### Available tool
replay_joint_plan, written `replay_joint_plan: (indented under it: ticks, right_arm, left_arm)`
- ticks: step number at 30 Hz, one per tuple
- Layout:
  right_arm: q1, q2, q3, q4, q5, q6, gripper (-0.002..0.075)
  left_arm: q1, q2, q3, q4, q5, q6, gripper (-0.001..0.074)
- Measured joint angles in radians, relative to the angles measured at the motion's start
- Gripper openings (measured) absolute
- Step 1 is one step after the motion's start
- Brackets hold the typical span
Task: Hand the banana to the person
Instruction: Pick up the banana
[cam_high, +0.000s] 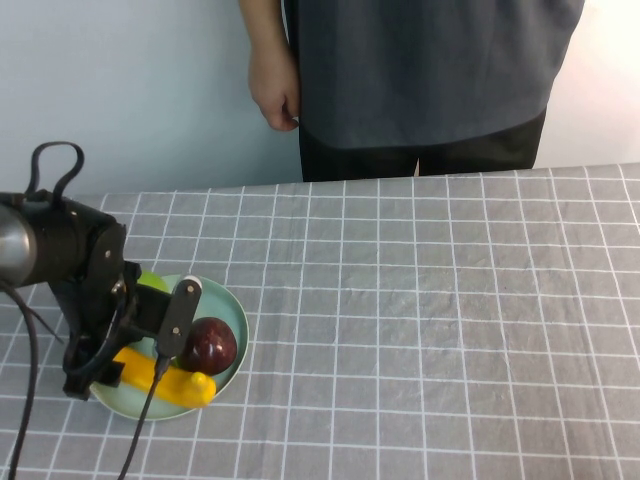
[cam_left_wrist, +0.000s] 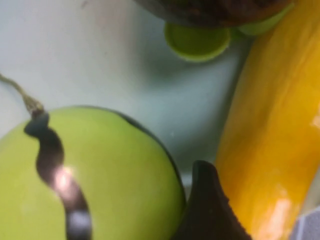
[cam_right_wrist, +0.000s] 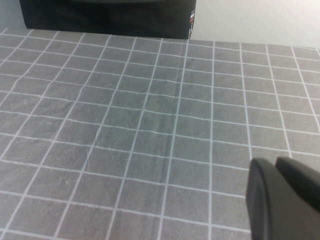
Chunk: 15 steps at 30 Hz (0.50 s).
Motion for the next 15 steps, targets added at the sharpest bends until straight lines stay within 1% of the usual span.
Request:
replay_joint_plan:
  ticks: [6,12,15]
  right_arm:
    - [0.000,0.000,0.000,0.000,0.000,0.000,-0.0010]
    - [0.000,0.000,0.000,0.000,0.000,0.000,-0.0009]
    - [0.000,0.000,0.000,0.000,0.000,0.000,-0.0009]
  left_arm:
    - [0.000,0.029,0.000,0.005,-0.050,0.008,0.0420]
    - [0.000,0.065,0.000,0.035,-0.057,0.025,0.0420]
    - [0.000,0.073,0.000,0.042,-0.057,0.025,0.0397]
